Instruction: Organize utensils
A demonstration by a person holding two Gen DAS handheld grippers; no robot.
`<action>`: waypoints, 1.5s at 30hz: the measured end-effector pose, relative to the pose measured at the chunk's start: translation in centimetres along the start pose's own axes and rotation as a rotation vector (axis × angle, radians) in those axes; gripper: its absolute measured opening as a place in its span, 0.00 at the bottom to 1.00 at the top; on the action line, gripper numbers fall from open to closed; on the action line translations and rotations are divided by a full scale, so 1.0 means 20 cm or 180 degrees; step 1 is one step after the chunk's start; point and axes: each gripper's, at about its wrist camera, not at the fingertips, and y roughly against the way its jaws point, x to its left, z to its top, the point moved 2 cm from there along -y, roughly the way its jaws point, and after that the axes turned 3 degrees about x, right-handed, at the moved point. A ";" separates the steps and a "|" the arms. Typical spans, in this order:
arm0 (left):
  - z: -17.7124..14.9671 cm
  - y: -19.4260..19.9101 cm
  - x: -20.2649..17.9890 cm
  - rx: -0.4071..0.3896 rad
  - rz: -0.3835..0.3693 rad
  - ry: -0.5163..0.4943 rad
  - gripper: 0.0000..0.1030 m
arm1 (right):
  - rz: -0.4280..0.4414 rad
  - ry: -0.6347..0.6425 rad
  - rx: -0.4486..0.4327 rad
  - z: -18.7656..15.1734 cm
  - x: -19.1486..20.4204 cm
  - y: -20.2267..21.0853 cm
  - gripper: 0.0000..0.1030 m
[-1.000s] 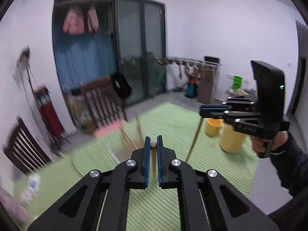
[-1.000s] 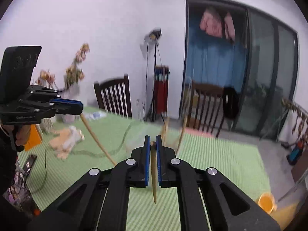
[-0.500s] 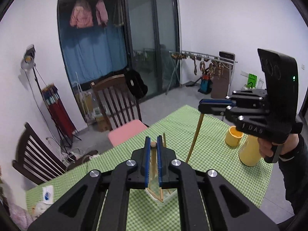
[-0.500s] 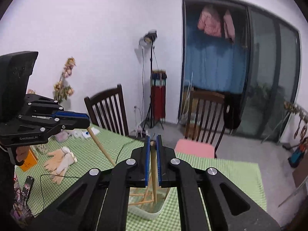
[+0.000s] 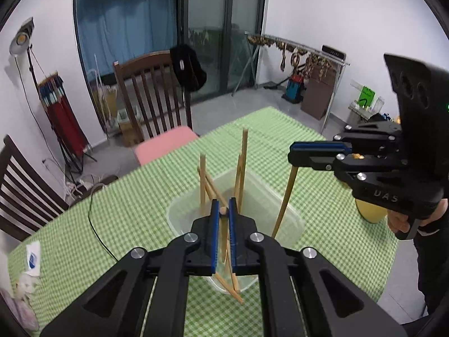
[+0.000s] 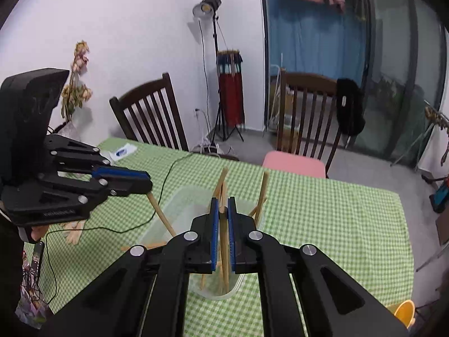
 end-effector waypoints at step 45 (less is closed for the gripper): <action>-0.46 0.80 -0.09 -0.0618 0.0612 0.0748 0.81 | -0.0793 -0.0001 -0.0410 -0.26 0.09 0.72 0.79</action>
